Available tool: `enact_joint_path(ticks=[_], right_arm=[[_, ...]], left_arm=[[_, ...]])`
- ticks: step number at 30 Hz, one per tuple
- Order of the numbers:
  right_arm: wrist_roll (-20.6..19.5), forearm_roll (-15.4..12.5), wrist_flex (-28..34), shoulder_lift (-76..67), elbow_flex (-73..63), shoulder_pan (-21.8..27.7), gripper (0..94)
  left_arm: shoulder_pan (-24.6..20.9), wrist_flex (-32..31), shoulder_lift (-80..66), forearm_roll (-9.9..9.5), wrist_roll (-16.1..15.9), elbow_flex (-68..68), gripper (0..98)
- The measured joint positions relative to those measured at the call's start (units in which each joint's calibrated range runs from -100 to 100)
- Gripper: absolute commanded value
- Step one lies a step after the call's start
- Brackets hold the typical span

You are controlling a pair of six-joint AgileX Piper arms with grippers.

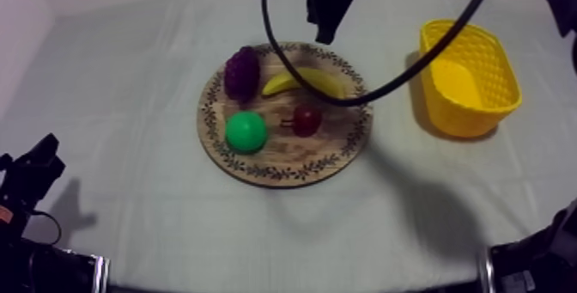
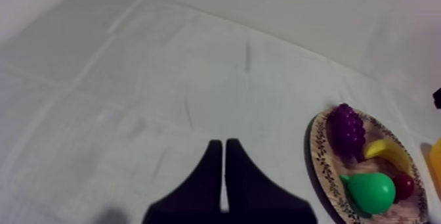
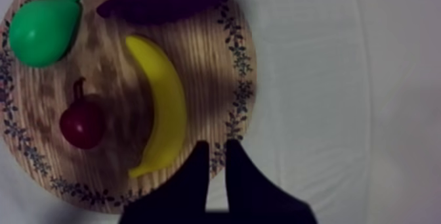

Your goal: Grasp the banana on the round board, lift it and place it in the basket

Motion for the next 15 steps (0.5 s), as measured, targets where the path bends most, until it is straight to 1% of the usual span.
enact_joint_path(ticks=[6,15], right_arm=[[0.0,0.1,-0.6,3.7,0.0,-0.2,12.9],[0.2,0.0,-2.3,4.0,3.5,-0.7,15.6]], left_arm=[[0.0,0.0,0.0,0.0,0.0,0.0,0.1],[0.0,0.0,0.0,0.0,0.0,0.0,0.1]])
